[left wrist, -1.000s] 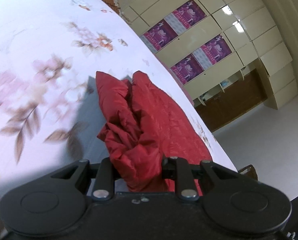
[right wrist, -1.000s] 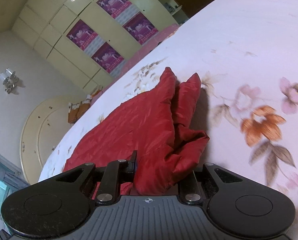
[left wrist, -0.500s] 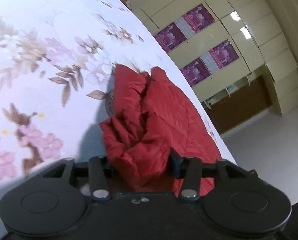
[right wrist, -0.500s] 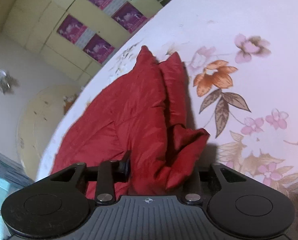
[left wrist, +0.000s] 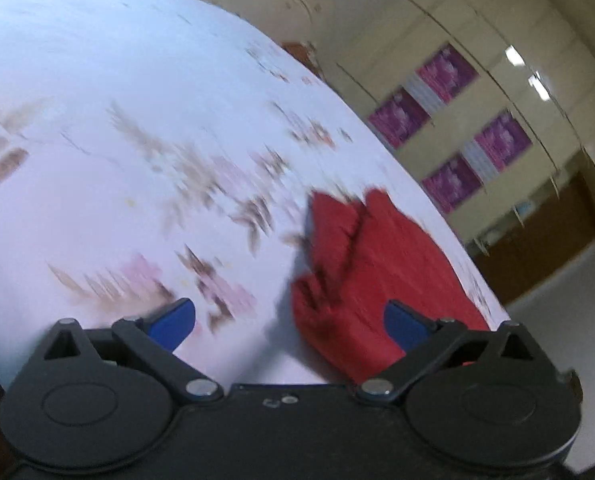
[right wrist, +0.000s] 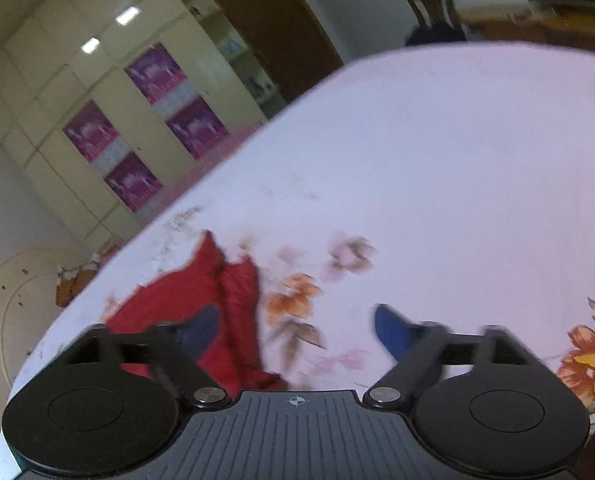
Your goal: Fold large clothes
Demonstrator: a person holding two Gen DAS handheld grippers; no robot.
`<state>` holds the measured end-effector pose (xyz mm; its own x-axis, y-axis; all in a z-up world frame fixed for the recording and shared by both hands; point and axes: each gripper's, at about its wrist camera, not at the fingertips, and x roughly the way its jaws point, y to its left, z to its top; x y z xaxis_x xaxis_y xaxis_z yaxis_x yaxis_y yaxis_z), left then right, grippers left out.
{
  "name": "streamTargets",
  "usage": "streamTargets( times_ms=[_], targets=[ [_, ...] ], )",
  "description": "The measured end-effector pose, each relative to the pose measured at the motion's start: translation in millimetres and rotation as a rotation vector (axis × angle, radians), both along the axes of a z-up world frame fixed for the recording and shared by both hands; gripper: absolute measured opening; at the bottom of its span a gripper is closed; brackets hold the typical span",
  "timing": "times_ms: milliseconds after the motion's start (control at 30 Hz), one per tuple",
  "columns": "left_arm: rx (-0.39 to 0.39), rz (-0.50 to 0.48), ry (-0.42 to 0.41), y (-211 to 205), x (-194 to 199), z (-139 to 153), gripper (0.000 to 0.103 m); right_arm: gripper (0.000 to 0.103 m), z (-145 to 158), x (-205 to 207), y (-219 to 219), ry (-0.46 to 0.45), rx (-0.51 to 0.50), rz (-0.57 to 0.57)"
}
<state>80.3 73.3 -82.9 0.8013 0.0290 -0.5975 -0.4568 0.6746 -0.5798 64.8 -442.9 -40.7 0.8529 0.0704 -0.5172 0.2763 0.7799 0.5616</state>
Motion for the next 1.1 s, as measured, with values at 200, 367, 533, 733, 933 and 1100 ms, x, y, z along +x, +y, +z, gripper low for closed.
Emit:
streamTargets(
  times_ms=[200, 367, 533, 733, 933, 1100],
  targets=[
    [0.003, -0.133, 0.031, -15.2, 8.7, -4.9, 0.097, 0.086, 18.1, 23.0, 51.4, -0.022, 0.021, 0.125],
    [-0.153, -0.157, -0.005, -2.7, 20.8, -19.9, 0.002, 0.072, 18.2, 29.5, 90.8, -0.022, -0.005, 0.232],
    [-0.231, -0.055, -0.073, 0.4, 5.8, -21.3, 0.066, 0.026, 14.5, 43.9, 127.9, -0.004, 0.001, 0.351],
    [-0.337, -0.023, -0.088, 3.4, 12.9, -29.8, 0.096, 0.026, 5.7, 60.3, 169.7, 0.035, 0.001, 0.445],
    [-0.34, -0.076, -0.101, 7.3, 64.4, -37.7, 0.078, 0.026, -9.9, 80.5, 213.5, 0.087, -0.038, 0.529],
    [-0.325, -0.173, -0.097, 8.3, 86.7, -43.2, 0.021, 0.006, -16.9, 94.6, 234.7, 0.115, -0.08, 0.55]
  ],
)
